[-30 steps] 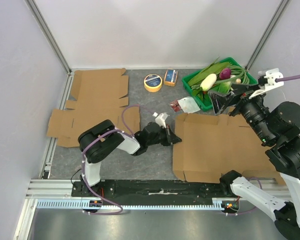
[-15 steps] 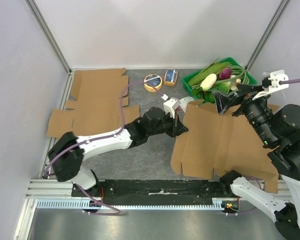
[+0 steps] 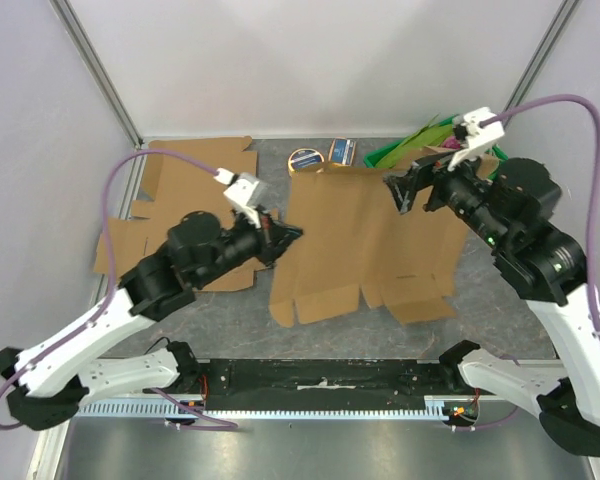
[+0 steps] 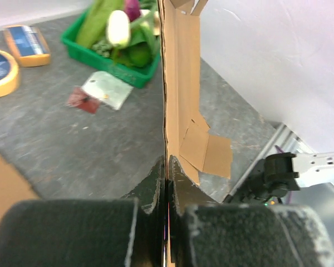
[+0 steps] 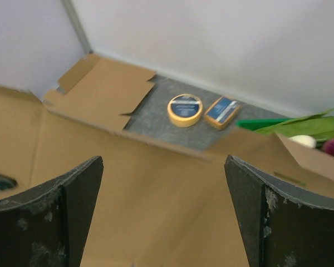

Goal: Fold the paper box

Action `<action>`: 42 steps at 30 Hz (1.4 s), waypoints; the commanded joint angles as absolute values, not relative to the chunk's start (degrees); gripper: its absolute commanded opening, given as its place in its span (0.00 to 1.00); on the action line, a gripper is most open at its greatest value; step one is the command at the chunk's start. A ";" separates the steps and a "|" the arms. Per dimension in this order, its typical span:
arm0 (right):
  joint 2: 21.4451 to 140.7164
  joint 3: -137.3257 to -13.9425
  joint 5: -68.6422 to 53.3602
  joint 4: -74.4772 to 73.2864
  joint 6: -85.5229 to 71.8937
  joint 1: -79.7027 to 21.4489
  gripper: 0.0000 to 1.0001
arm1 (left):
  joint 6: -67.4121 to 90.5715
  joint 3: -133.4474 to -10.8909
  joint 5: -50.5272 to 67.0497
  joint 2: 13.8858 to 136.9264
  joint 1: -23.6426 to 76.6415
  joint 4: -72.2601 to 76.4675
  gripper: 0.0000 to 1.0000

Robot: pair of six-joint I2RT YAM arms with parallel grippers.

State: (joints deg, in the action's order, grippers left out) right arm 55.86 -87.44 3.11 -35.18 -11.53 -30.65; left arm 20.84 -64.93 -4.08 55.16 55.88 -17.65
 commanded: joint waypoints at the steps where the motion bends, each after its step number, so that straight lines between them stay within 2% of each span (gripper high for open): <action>1: 59.32 -87.37 -3.89 -35.42 -10.81 -30.94 0.98 | 18.80 -68.46 -15.80 49.05 55.20 -31.09 0.02; 4: 60.47 -84.30 -0.36 -33.75 -17.20 -30.94 0.98 | 25.01 -67.25 -21.17 44.31 55.20 -35.85 0.02; 6: 60.47 -81.58 5.78 -32.87 -30.27 -30.94 0.98 | 31.51 -63.31 -24.69 39.48 55.20 -36.65 0.02; 8: 59.85 -75.26 9.47 -33.48 -43.77 -31.02 0.98 | 35.49 -60.31 -27.58 35.88 55.11 -36.91 0.02; 12: 56.44 -61.12 12.65 -37.79 -58.57 -30.85 0.98 | 42.18 -53.19 -28.13 26.31 55.20 -36.91 0.02; 13: 53.90 -54.12 12.66 -37.71 -61.75 -30.85 0.98 | 42.36 -52.39 -28.04 25.15 55.20 -37.00 0.02; 18: 48.87 -33.62 3.46 -23.93 -75.64 -30.67 0.98 | 41.84 -50.19 -24.88 20.13 55.20 -37.09 0.02; 22: 50.53 -26.38 1.59 -17.16 -82.17 -30.67 0.98 | 42.62 -48.87 -23.56 17.68 55.20 -37.88 0.02; 26: 56.41 -19.17 -2.02 3.09 -87.18 -30.85 0.97 | 44.03 -47.11 -22.85 15.38 55.20 -37.88 0.02; 29: 62.04 -17.76 -2.63 9.38 -88.15 -31.02 0.90 | 44.03 -47.02 -22.24 14.51 55.28 -38.14 0.02; 32: 63.29 -17.93 -0.36 9.33 -86.50 -32.34 0.64 | 43.86 -46.76 -20.31 14.33 55.20 -38.84 0.02; 33: 61.19 -18.45 1.91 7.92 -85.70 -33.30 0.51 | 43.86 -46.67 -19.87 14.59 55.20 -40.07 0.02; 34: 59.78 -18.81 3.67 6.08 -84.39 -33.75 0.39 | 43.77 -46.76 -19.34 14.94 55.20 -40.95 0.07; 35: 58.11 -19.33 7.78 1.19 -81.85 -34.10 0.26 | 42.73 -47.28 -17.68 15.29 55.20 -41.74 0.18; 36: 55.22 -20.82 9.48 -1.99 -80.17 -34.36 0.03 | 42.80 -48.07 -17.49 17.29 55.20 -43.40 0.42; 37: 53.89 -21.53 10.62 -4.28 -78.50 -34.37 0.00 | 42.98 -49.12 -17.49 18.45 55.20 -47.94 0.54; 39: 50.82 -24.59 13.35 -10.44 -72.09 -34.45 0.00 | 41.58 -52.11 -16.79 21.60 55.20 -51.40 0.81; 42: 48.09 -29.50 14.32 -13.87 -60.78 -34.45 0.00 | 37.98 -56.15 -15.99 22.85 55.20 -55.45 0.87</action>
State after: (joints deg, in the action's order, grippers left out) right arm 51.70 -21.67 7.05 -7.11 -75.42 -34.09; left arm 41.93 -50.33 -17.85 20.43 55.31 -48.75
